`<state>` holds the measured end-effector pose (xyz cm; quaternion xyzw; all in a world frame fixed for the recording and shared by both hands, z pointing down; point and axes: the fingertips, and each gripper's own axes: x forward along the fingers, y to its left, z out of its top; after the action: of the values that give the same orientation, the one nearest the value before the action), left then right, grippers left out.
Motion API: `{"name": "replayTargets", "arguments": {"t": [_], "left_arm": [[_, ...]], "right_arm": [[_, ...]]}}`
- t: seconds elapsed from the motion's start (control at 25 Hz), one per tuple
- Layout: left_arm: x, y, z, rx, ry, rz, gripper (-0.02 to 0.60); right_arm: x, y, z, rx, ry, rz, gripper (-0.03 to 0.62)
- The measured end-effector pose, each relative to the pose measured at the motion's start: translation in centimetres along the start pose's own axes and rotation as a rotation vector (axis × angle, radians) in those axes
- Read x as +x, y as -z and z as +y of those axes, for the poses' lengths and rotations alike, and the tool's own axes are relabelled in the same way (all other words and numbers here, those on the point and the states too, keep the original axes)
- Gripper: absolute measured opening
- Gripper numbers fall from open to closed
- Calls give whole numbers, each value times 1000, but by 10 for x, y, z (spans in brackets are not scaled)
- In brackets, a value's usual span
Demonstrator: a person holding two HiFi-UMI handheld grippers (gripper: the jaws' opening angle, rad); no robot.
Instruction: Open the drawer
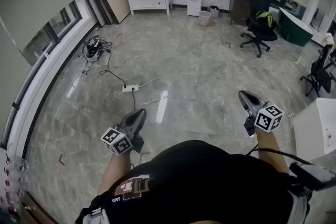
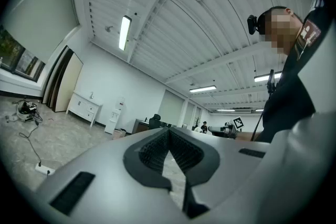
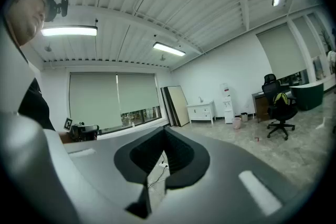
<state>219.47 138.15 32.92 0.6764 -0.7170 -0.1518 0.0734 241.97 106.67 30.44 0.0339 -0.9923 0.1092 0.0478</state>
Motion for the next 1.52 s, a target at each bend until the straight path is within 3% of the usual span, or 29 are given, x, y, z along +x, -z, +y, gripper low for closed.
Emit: {"name": "replayTargets", "arguments": {"t": [0.44,0.64,1.28,1.52], "left_arm": [[-7,-11,13,2,-4,4,0],[-13,-17,23,-4,3,18,0],[-69,-18,113,-43,25,32,0],[-43,-18,134,-69,12,38,0]], "right_arm": [[19,-3,11,7,-4,-8,-2],[31,-7,17,59,8,-10,0],[110,19,77,84,19,22,0],[138,17,55,87,6,52,1]]}}
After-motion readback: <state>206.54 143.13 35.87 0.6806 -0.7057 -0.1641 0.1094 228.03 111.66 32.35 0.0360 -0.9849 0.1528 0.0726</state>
